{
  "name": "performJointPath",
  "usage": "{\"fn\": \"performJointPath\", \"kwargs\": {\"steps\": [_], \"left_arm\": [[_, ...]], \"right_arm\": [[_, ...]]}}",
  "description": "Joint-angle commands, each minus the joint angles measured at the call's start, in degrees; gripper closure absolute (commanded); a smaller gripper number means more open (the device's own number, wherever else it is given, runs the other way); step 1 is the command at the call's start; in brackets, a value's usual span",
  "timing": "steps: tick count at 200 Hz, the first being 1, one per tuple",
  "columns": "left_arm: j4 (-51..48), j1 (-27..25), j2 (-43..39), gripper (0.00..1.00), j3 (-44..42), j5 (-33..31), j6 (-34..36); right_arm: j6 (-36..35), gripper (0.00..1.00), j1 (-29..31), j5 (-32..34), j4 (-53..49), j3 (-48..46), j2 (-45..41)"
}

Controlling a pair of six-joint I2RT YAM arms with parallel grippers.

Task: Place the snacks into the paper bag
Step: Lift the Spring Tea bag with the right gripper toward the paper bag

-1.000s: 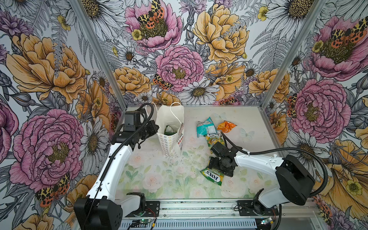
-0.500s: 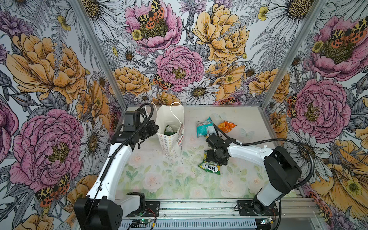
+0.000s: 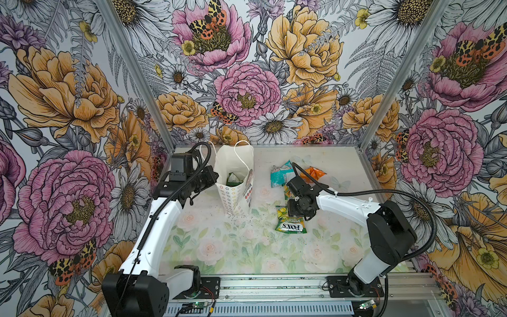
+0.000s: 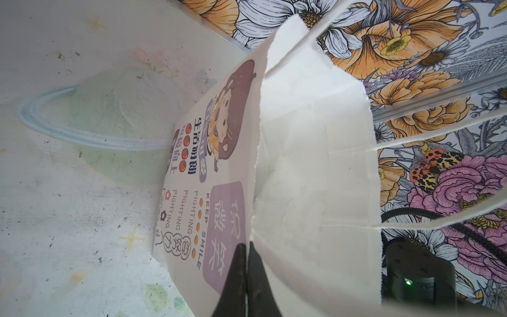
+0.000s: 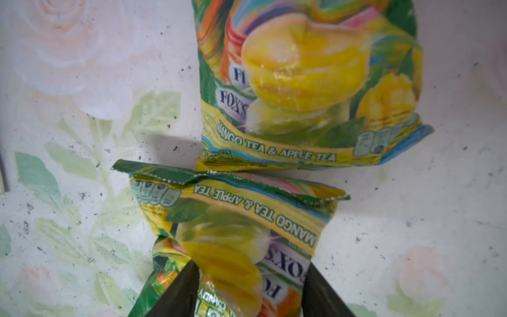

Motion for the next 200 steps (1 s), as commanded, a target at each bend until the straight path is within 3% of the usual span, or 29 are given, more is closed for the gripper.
{"fn": "performJointPath", "kwargs": {"steps": [1,81,200], "left_arm": [[-0.5,0.3,-0.62,1.0,-1.28,-0.69,-0.37],[-0.43,0.43,-0.46,1.0,-1.38,-0.63,-0.29],[-0.52,0.42,-0.53,1.0,-1.42,-0.48,-0.2]], "right_arm": [[-0.52,0.38,-0.24,-1.67,-0.09,1.66,0.65],[2.07,0.21,0.11,-4.94,-0.22,0.49,1.79],[2.66,0.14,3.78,-3.24,-0.13,0.92,6.91]]}}
